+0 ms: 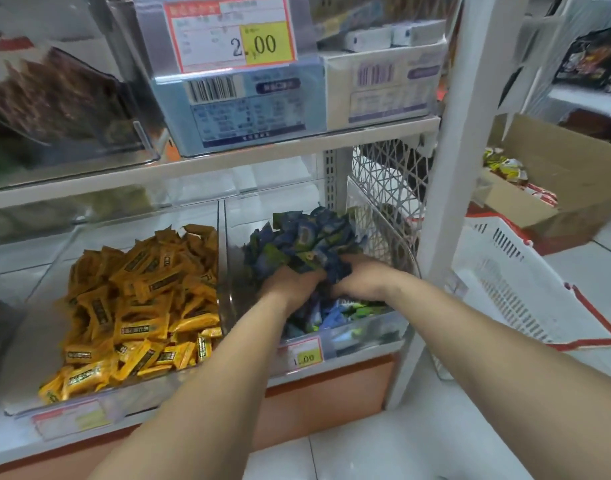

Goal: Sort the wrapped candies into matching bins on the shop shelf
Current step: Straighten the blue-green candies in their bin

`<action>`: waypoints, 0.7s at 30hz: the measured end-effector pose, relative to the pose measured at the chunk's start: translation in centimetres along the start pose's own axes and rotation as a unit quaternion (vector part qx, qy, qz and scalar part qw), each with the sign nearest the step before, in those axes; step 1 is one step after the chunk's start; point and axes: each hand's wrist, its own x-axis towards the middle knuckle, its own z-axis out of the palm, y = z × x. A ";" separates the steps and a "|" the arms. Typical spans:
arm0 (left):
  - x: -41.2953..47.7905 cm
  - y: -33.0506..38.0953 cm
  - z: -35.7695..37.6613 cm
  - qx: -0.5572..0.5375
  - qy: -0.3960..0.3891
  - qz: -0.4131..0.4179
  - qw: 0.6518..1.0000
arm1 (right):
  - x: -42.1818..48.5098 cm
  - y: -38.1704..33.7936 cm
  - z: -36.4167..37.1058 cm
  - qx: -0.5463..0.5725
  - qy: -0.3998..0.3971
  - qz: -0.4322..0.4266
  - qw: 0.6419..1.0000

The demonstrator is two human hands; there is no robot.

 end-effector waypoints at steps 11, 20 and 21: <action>0.6 2.3 -2.7 -0.347 -0.004 -0.059 0.936 | 0.1 0.1 -0.1 0.457 0.009 0.019 0.889; -0.1 4.0 -5.7 -0.329 0.003 -0.036 0.944 | -0.8 -1.0 -2.3 0.514 0.068 -0.025 0.855; -0.3 4.1 -5.9 -0.300 0.005 -0.029 0.953 | -1.0 -1.0 -2.7 0.478 0.081 -0.023 0.874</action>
